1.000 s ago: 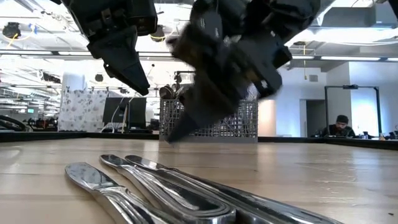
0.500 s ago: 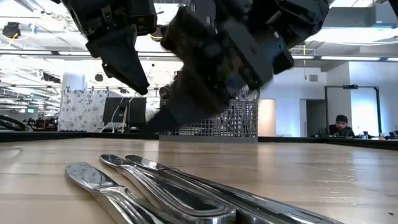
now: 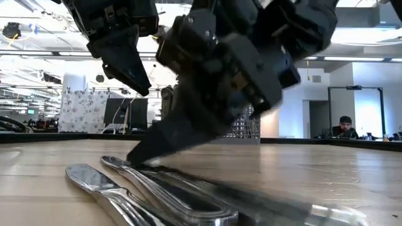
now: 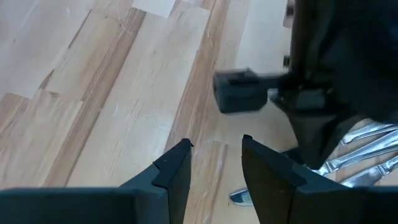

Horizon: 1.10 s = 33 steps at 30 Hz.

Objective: Sort silverware
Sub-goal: Put the silver table knife into the gray organizer

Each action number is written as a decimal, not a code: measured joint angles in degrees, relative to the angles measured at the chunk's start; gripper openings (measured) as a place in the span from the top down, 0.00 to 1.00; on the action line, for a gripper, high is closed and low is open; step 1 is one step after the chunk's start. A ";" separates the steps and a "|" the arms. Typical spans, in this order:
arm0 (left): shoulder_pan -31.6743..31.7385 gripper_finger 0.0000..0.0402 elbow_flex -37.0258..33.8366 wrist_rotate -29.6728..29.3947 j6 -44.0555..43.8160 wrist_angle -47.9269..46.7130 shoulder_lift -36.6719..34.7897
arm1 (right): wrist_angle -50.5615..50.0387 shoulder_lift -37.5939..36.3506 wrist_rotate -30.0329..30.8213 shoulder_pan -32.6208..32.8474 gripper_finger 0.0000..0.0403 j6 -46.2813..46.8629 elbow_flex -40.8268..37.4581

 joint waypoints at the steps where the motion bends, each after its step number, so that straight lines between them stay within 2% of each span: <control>1: -0.01 0.69 0.00 0.02 -0.06 -0.02 0.00 | -0.30 0.04 0.03 0.06 1.00 0.14 0.10; 4: -0.32 0.69 0.00 0.00 -0.20 0.01 0.01 | -0.63 0.55 -0.16 -0.26 1.00 -0.18 0.14; 11: -0.52 0.69 0.00 0.01 -0.22 -0.07 0.02 | -8.36 -0.09 -0.35 -2.84 1.00 -4.64 0.46; 24: -0.55 0.69 0.00 0.00 2.03 -0.07 0.02 | -27.45 -5.33 -3.20 -14.40 1.00 -19.78 0.20; 28: -0.35 0.69 0.00 -0.27 2.95 -0.05 0.02 | -31.88 -9.21 -3.30 -17.96 1.00 -19.84 -0.26; 33: 0.31 0.69 0.00 -0.50 5.54 0.89 0.02 | -37.87 -17.59 -2.92 -19.45 1.00 -14.27 -0.30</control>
